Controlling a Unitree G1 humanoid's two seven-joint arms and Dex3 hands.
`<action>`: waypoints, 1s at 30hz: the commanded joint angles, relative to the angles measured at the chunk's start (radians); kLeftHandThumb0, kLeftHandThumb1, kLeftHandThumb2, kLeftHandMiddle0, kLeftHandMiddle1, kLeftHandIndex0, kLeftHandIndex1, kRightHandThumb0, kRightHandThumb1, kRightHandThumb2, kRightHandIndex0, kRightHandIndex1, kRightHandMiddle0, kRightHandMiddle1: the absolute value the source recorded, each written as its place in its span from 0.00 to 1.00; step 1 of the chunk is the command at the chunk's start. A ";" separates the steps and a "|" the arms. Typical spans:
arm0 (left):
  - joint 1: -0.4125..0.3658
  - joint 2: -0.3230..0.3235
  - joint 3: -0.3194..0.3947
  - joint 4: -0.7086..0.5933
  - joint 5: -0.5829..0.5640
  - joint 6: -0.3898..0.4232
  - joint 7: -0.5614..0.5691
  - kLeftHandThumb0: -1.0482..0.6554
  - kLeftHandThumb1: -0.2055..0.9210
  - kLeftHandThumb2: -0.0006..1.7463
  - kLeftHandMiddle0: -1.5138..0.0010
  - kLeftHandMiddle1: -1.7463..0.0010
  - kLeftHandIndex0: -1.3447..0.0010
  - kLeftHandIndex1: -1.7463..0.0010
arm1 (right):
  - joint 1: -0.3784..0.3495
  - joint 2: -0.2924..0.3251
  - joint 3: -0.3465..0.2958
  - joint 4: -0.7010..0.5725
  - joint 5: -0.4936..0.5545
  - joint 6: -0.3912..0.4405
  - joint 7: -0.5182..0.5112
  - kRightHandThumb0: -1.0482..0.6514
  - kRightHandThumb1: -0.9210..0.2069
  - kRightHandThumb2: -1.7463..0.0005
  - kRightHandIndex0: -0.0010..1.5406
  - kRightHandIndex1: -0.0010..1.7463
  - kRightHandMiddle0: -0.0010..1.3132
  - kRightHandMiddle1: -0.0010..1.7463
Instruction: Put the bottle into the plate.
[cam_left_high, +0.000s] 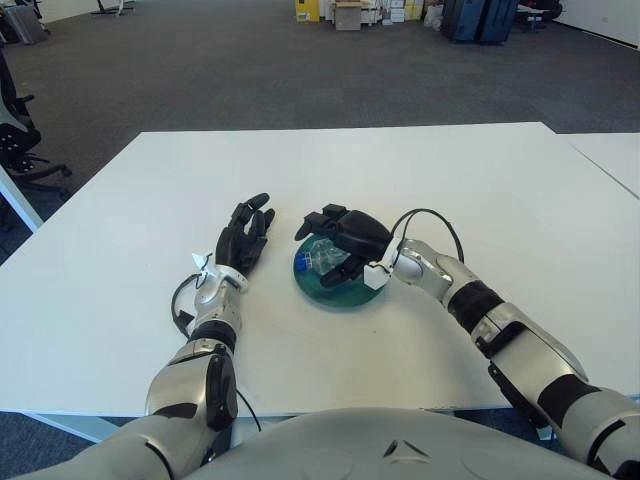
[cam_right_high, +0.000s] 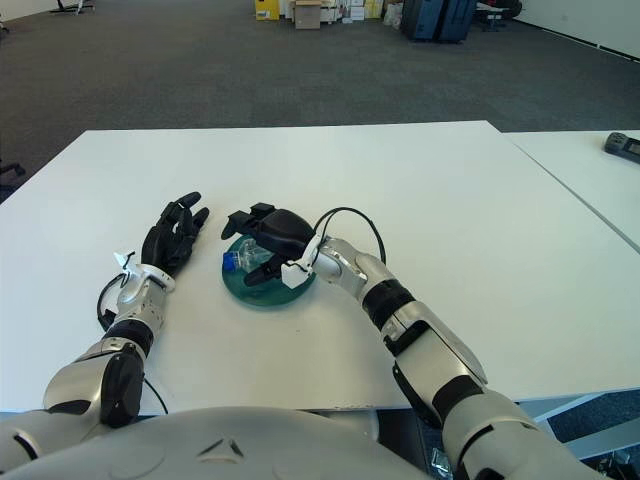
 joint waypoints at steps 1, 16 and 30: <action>0.023 -0.010 0.006 0.031 -0.008 0.031 -0.013 0.25 1.00 0.30 0.76 0.76 0.92 0.42 | -0.027 -0.002 -0.017 -0.006 0.017 0.012 0.025 0.03 0.00 0.65 0.06 0.08 0.00 0.34; 0.057 -0.015 -0.015 -0.046 -0.013 0.061 -0.071 0.21 1.00 0.37 0.73 0.93 0.99 0.51 | -0.049 -0.026 -0.064 -0.042 0.025 0.019 0.036 0.00 0.00 0.60 0.00 0.00 0.00 0.06; 0.043 -0.020 -0.019 -0.052 -0.012 0.099 -0.046 0.26 1.00 0.42 0.57 0.85 0.85 0.44 | -0.126 -0.085 -0.255 0.109 0.140 0.033 -0.061 0.00 0.00 0.58 0.00 0.00 0.01 0.01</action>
